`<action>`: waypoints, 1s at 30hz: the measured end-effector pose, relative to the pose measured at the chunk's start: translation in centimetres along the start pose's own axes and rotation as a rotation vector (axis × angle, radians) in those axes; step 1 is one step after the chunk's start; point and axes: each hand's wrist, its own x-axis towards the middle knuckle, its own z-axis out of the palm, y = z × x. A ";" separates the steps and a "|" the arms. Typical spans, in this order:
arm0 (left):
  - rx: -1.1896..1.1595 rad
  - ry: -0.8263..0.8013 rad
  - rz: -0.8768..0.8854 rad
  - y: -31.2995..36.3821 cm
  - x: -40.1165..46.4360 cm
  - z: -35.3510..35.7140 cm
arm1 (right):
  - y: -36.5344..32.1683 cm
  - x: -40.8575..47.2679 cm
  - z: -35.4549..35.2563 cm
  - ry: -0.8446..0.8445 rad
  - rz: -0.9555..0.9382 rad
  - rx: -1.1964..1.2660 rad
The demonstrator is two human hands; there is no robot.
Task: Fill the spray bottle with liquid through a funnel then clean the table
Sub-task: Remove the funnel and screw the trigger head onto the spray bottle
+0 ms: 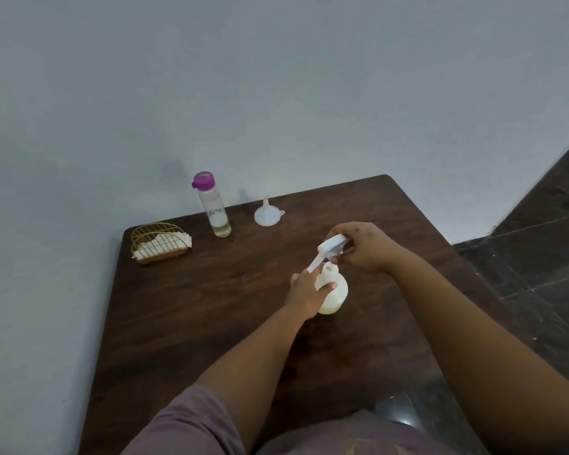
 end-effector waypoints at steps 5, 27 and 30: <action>-0.042 -0.008 -0.010 -0.8 1.0 -0.1 | 1.0 1.2 2.7 -0.019 0.071 -0.057; 0.118 0.001 0.189 -0.4 0.2 -1.4 | -1.2 0.3 -2.0 -0.280 0.366 -0.079; 0.130 0.003 0.199 -0.4 0.2 -1.3 | -1.9 0.0 -2.7 -0.197 -0.080 -0.562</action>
